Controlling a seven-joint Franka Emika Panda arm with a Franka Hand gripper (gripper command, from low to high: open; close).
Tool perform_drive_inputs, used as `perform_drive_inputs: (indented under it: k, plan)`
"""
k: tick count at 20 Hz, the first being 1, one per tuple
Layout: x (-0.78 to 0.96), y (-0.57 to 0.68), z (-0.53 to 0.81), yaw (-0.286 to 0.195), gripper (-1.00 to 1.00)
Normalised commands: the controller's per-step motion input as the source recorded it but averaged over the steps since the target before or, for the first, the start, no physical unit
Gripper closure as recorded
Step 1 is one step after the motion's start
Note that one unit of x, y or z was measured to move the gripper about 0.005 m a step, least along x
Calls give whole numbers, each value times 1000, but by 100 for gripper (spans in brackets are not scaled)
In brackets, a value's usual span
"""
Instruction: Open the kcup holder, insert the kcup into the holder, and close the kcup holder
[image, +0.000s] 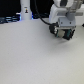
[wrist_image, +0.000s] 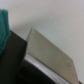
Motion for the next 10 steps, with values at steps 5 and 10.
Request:
perform_drive_inputs:
  k: [5,10]
  plan:
    - [-667,466,11,84,-100]
    - [-625,489,14,83,-100]
